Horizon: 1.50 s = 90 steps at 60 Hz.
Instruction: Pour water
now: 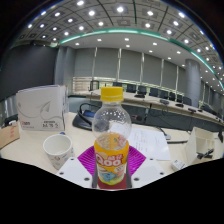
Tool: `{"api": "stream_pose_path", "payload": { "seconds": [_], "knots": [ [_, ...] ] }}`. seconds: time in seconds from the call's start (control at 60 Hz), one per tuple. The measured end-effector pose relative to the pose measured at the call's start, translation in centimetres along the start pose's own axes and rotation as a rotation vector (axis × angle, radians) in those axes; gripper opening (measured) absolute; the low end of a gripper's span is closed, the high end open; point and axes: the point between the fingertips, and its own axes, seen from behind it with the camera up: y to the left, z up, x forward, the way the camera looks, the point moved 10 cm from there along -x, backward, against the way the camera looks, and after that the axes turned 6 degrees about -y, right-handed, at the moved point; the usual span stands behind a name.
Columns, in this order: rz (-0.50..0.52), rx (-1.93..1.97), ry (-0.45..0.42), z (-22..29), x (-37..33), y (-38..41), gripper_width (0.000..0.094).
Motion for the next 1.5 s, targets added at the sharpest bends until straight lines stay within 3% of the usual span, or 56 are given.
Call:
{"api": "stream_pose_path", "payload": {
  "seconds": [0.1, 0.183, 0.367, 0.517, 0.7, 0.9, 1.183, 1.5],
  "knots": [
    [0.009, 0.080, 0.036, -2.3, 0.8, -0.3, 0.0393],
    [0.001, 0.070, -0.017, -2.5, 0.4, -0.3, 0.0409],
    [-0.024, 0.097, -0.012, -2.5, 0.3, -0.4, 0.0515],
    [-0.092, 0.107, 0.054, -2.2, -1.3, -0.9, 0.0871],
    [-0.157, 0.123, 0.128, 0.0, -7.4, 0.9, 0.0856],
    [-0.204, 0.142, 0.198, 5.4, -18.7, 6.6, 0.0857],
    [-0.263, 0.121, 0.222, 10.3, -34.3, 15.5, 0.0860],
    [-0.276, 0.159, 0.239, 10.7, -41.2, 20.6, 0.0860]
  ]
}}
